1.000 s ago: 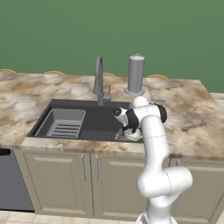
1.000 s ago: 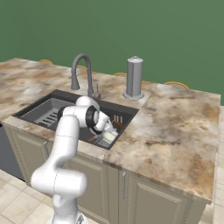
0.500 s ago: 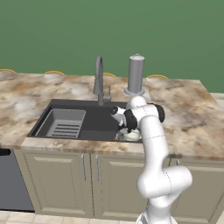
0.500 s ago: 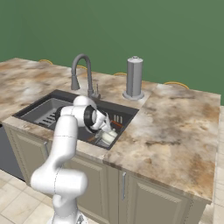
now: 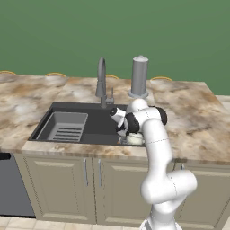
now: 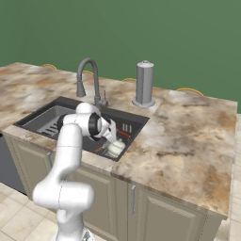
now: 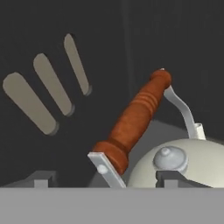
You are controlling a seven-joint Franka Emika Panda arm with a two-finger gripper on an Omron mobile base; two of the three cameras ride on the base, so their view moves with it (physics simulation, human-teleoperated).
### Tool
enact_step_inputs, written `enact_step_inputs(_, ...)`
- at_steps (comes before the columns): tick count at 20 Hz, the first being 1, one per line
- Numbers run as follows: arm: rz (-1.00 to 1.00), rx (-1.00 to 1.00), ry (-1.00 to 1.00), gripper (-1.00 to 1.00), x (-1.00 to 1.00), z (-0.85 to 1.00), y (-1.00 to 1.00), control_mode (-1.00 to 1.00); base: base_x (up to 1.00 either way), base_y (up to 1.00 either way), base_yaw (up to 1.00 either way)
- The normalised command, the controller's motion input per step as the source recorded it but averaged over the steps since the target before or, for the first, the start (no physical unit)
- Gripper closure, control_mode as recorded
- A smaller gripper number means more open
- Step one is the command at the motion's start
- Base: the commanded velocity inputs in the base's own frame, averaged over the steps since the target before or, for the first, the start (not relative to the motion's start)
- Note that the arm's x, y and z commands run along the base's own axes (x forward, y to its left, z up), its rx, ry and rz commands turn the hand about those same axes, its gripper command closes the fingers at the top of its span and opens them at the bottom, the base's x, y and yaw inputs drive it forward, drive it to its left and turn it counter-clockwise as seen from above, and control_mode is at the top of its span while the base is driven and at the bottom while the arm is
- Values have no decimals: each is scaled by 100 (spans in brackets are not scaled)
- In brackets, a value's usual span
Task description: Open the cabinet, pick the kettle from the cabinet, and place it in the sink.
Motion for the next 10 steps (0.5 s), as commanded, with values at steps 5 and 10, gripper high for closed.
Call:
enact_step_inputs(5, -15, 0, -8, -100, -33, -38, 21, -100, 0, 0, 0)
enact_step_inputs(10, -14, 0, -8, -100, -32, -38, 19, -100, 0, 0, 0)
